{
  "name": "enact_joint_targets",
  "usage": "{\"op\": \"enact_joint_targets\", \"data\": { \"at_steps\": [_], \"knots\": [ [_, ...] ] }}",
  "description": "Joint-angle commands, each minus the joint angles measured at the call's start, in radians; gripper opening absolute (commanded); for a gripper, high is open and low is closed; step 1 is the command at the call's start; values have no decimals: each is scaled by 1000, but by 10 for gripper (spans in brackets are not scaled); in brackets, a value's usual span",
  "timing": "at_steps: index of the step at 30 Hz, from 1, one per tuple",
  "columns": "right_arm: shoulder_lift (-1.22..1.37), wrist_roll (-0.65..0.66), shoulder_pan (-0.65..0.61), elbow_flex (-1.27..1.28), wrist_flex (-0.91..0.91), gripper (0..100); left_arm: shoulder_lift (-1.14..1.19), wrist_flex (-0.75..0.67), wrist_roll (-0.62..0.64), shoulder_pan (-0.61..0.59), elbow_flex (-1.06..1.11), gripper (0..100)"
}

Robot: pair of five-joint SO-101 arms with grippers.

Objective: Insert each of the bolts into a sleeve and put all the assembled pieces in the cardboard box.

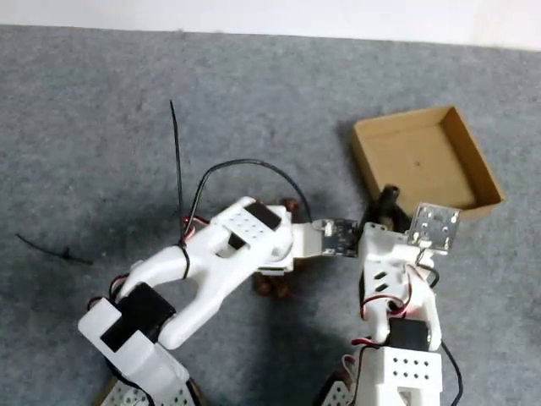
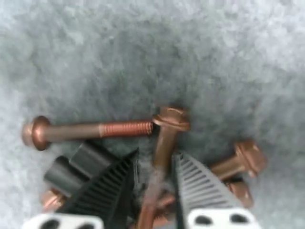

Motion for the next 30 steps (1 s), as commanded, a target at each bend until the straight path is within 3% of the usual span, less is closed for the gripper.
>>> {"op": "enact_joint_targets", "data": {
  "at_steps": [1,16,24,30],
  "knots": [
    [-25,0,-7,-16,-1,4,13,6,-3,-10,-28,1],
    [-25,0,-5,-15,-1,4,-21,-18,51,-12,22,5],
    [-25,2,-5,-15,-1,4,-254,-313,143,-12,294,5],
    [-28,2,-10,25,-58,4,-401,-407,247,-81,374,5]
  ]
}}
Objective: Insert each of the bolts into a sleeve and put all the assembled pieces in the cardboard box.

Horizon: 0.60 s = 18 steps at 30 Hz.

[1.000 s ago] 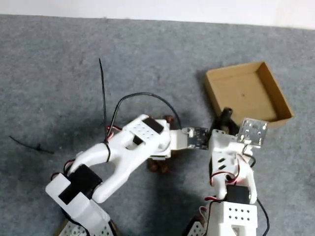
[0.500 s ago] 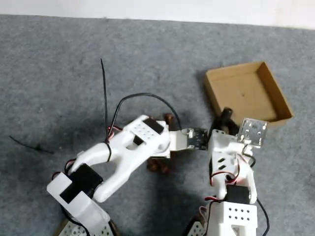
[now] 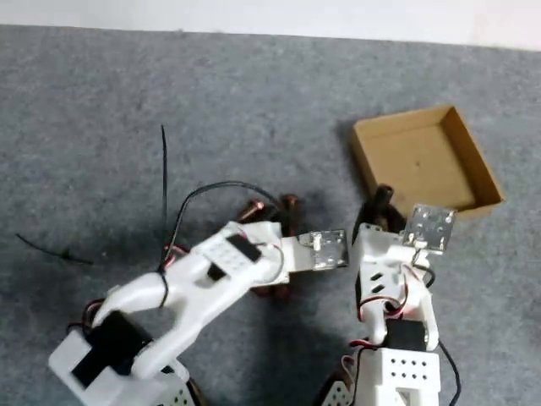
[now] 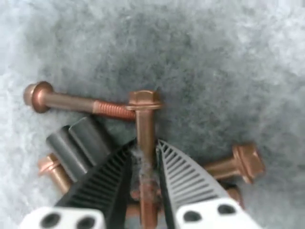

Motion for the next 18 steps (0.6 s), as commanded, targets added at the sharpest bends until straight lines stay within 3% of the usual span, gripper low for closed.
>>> {"op": "enact_joint_targets", "data": {
  "at_steps": [1,9,18],
  "knots": [
    [-22,0,1,5,-64,4,-114,-64,75,-64,10,5],
    [-22,2,-47,28,-110,6,-208,-184,186,-101,87,5],
    [-24,219,-239,154,-315,5,-308,-239,437,-202,93,6]
  ]
}}
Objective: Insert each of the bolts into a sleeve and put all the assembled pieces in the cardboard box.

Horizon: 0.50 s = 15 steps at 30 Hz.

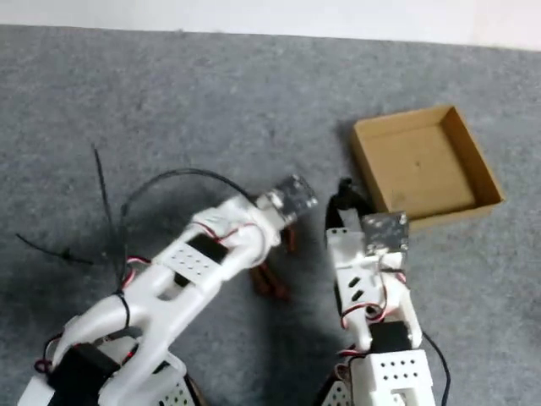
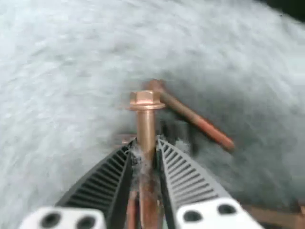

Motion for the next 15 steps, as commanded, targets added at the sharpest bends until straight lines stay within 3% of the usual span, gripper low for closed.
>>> {"op": "enact_joint_targets", "data": {
  "at_steps": [1,10,15],
  "knots": [
    [-18,40,-54,94,-139,5,-88,-51,132,-65,-7,6],
    [-12,37,-111,117,-171,5,-223,-115,698,-122,4,8],
    [-12,37,-137,117,-170,5,-294,-115,789,-117,4,5]
  ]
}}
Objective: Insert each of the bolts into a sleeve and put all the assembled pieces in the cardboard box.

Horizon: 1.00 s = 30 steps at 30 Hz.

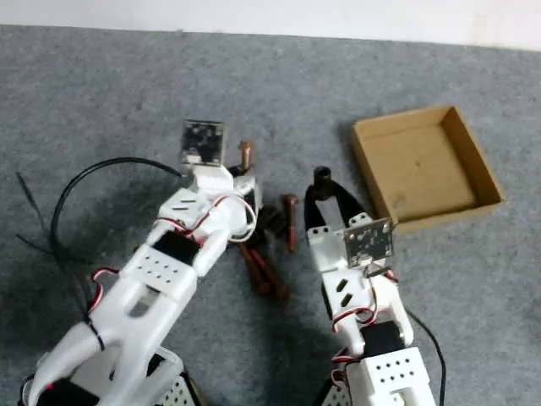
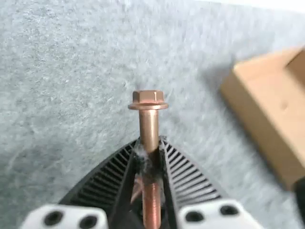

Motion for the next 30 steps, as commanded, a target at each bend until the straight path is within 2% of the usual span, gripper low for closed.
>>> {"op": "enact_joint_targets", "data": {
  "at_steps": [1,5,10,15,19,23,30],
  "knots": [
    [-12,11,-24,117,-27,5,-73,-43,44,-5,-10,5],
    [-12,14,-70,119,-10,5,-82,-186,52,-8,53,5],
    [-12,15,-87,119,5,5,-82,-580,229,-22,252,5],
    [-12,58,-87,120,13,5,-82,-1036,183,-19,430,5],
    [-12,158,-96,122,54,5,-82,-1298,117,-1,518,5],
    [-12,161,-125,122,61,5,-82,-1379,43,54,556,6],
    [-12,163,-127,122,61,5,-82,-1379,32,91,562,6]
  ]
}}
